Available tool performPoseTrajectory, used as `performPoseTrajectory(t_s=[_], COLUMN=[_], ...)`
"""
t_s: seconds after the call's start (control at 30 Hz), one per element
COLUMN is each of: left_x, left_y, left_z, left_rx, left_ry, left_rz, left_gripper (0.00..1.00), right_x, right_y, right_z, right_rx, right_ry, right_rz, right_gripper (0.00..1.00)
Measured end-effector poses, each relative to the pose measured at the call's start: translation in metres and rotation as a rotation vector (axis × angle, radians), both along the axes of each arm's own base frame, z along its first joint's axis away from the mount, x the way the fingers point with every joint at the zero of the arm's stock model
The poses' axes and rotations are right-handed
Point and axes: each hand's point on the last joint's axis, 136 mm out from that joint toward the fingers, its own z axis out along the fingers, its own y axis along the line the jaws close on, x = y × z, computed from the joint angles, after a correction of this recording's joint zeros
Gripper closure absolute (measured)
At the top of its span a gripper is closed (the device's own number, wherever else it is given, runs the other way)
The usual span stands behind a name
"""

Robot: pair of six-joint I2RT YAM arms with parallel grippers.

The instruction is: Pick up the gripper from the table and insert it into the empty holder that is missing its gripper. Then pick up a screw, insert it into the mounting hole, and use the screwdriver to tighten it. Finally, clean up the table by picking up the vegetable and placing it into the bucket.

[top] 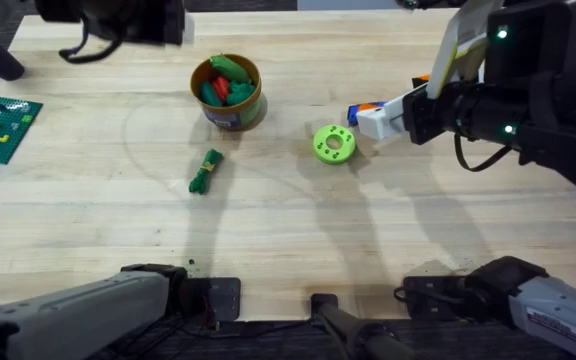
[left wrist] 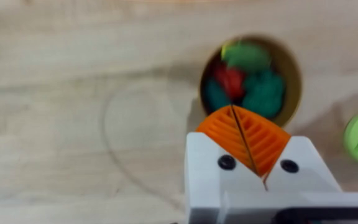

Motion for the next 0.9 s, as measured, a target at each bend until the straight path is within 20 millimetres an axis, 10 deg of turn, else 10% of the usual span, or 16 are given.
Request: performPoseTrajectory(t_s=[0.6,0.9], left_x=[-0.060,-0.073], left_y=[-0.019,-0.038], left_z=[0.004,-0.064], left_rx=[-0.122,-0.171], left_ry=[0.150,0.277], left_rz=[-0.029,0.002], left_gripper=[0.995,0.996], right_x=[-0.006,-0.004], right_y=[-0.002,-0.002], right_z=[-0.013,-0.026], right_rx=[-0.022,-0.038], right_ry=[0.055,0.096], right_rz=[0.000,0.000], right_gripper=[0.014,0.014])
